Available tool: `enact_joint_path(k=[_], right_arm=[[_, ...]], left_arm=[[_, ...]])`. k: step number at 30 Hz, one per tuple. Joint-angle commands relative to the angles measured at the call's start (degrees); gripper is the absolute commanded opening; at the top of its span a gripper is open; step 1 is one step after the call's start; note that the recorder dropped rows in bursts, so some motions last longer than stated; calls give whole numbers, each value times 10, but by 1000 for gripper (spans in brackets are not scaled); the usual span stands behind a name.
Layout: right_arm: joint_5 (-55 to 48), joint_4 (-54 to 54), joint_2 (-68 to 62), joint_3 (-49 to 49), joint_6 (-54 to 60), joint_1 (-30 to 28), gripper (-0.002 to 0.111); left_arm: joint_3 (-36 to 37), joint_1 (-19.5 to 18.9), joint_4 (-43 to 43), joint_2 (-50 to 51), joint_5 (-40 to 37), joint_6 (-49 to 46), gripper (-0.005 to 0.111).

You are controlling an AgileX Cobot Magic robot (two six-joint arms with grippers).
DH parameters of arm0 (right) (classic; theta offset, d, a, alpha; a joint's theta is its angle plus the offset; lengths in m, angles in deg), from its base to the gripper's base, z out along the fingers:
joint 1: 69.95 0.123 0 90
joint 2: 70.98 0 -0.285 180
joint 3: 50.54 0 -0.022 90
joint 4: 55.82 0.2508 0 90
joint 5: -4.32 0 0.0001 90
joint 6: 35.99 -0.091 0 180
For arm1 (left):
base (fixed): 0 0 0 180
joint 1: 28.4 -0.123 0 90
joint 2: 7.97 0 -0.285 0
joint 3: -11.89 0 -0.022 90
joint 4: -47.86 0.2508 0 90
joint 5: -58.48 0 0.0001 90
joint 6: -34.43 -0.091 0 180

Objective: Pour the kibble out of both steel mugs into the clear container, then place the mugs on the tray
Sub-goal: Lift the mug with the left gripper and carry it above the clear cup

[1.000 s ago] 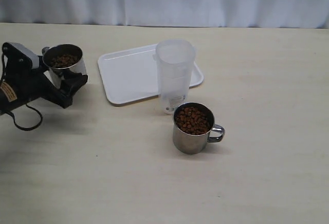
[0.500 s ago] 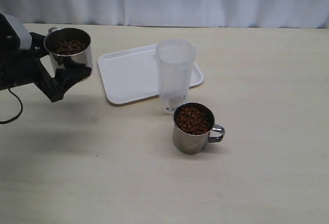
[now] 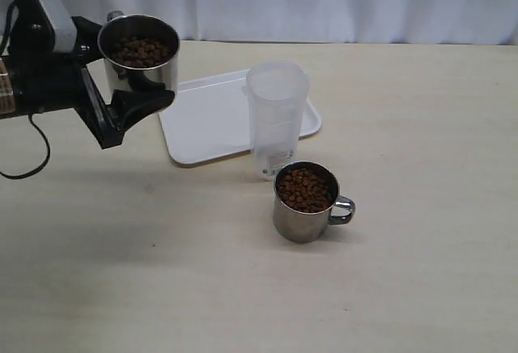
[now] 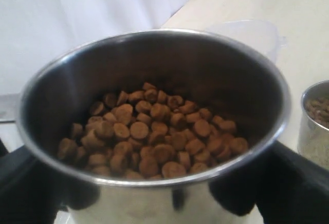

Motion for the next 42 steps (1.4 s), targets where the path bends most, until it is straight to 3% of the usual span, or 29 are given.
enact_joint_path(k=[1,6,18,33,42], right_arm=[[1,-3,2,3,3,2,5],[1,-3,2,3,3,2,5],[1,-3,2,3,3,2,5],[1,-3,2,3,3,2,5],[1,-3,2,3,3,2,5]], left_arm=[[-32,25,18,-8,-25,32,0],[-71,50,89,-8,-113,93,0],[-152,119,198,-8,-175,163,0],[-182,128,256,-8,-217,165,0],[-201,187,256,-7,-297,165,0]])
